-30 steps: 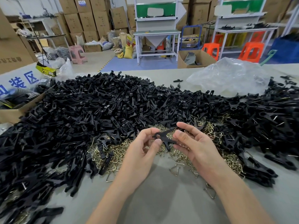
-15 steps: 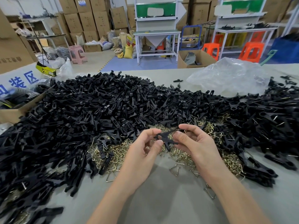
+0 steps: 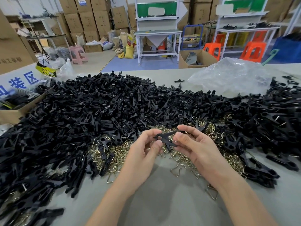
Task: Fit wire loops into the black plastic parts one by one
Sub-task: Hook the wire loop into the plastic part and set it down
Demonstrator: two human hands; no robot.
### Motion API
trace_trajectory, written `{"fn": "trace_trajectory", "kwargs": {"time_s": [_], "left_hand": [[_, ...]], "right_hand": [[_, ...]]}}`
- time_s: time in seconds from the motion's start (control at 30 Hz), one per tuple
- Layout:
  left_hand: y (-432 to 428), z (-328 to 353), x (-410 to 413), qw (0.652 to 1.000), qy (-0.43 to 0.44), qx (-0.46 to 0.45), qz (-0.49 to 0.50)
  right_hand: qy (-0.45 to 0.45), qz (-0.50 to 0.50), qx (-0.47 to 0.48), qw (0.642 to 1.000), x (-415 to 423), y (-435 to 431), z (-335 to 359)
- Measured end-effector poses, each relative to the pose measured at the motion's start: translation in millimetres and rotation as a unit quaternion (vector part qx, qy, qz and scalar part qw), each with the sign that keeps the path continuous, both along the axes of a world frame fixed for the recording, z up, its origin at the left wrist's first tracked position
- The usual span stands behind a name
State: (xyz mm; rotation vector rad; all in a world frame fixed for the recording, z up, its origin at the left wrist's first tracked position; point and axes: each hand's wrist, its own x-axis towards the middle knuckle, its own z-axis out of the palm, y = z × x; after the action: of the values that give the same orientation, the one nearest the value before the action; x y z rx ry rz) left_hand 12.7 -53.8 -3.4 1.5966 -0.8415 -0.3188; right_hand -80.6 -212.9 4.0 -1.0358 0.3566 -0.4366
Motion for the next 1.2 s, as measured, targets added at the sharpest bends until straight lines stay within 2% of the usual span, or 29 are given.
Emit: {"fn": "trace_trajectory", "kwargs": {"time_s": [0.13,0.37,0.5,0.73,0.83,1.0,1.1,1.2], "left_hand": [[-1.2,1.9,2.0,0.998,0.055,-0.032,-0.024],[-2.6,1.5,4.5,0.984,0.150,-0.077,-0.054],[-3.1,0.6,4.6,0.982,0.160,-0.083,-0.056],[-4.2,0.4,3.3,0.988,0.128,-0.063,-0.063],[-4.3,0.6,1.8,0.979,0.162,-0.097,-0.076],[-10.7,-2.5,-12.3,0.950,0.234,-0.121,-0.167],[-13.6,-3.2,-17.9,0.954,0.217,-0.092,-0.185],[-13.8,-1.4,-20.4,0.977,0.144,-0.049,-0.152]], "right_hand": [[0.002,0.023,0.040,0.999,-0.6,0.9,1.3],[-0.018,0.054,0.035,0.998,-2.7,5.5,6.7],[-0.029,0.063,0.052,0.996,-3.0,7.4,6.3],[-0.027,0.033,-0.060,0.997,0.1,14.3,6.6],[-0.015,0.070,-0.061,0.996,0.8,17.1,5.8],[-0.029,0.148,-0.048,0.987,-0.5,28.8,9.4],[-0.031,0.162,-0.063,0.984,-2.2,33.5,8.9],[-0.027,0.159,-0.011,0.987,-0.9,35.5,7.9]]}}
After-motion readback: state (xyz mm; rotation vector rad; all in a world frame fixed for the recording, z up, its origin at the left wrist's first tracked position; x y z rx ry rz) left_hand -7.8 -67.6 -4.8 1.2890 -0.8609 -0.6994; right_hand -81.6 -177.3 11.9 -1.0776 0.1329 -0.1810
